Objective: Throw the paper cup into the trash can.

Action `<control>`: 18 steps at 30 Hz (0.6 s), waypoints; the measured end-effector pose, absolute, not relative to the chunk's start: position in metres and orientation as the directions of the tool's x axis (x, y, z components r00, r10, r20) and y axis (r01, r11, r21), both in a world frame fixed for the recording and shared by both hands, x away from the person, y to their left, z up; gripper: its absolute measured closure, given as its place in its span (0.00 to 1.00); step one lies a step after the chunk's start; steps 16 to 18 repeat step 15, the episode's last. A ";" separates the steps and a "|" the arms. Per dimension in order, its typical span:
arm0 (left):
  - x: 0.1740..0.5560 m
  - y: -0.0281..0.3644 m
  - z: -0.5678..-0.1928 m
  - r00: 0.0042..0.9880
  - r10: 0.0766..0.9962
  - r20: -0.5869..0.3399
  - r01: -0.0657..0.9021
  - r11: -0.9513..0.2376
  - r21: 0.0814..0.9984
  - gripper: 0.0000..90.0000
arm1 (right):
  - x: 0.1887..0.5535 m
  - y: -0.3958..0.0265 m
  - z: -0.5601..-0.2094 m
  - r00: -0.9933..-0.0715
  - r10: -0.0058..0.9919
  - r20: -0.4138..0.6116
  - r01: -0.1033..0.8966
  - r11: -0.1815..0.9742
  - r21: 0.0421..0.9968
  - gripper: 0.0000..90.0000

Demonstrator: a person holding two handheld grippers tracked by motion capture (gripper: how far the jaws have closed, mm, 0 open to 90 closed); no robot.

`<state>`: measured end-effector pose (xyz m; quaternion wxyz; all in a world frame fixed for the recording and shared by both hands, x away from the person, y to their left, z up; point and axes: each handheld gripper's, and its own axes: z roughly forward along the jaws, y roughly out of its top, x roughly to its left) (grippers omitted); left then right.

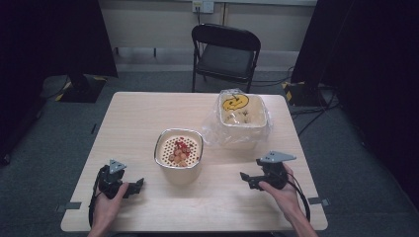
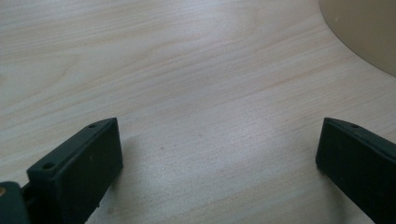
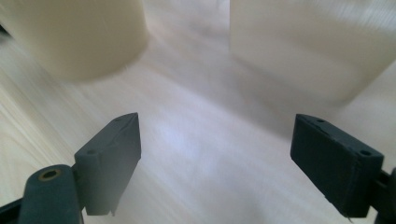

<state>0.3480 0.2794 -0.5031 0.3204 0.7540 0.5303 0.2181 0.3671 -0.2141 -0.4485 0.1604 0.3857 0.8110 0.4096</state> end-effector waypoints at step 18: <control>0.348 0.280 -0.503 0.344 0.939 -0.010 0.660 -0.234 0.714 0.00 | 0.364 -0.207 -0.499 -0.628 0.778 -0.011 0.530 0.438 0.726 0.16</control>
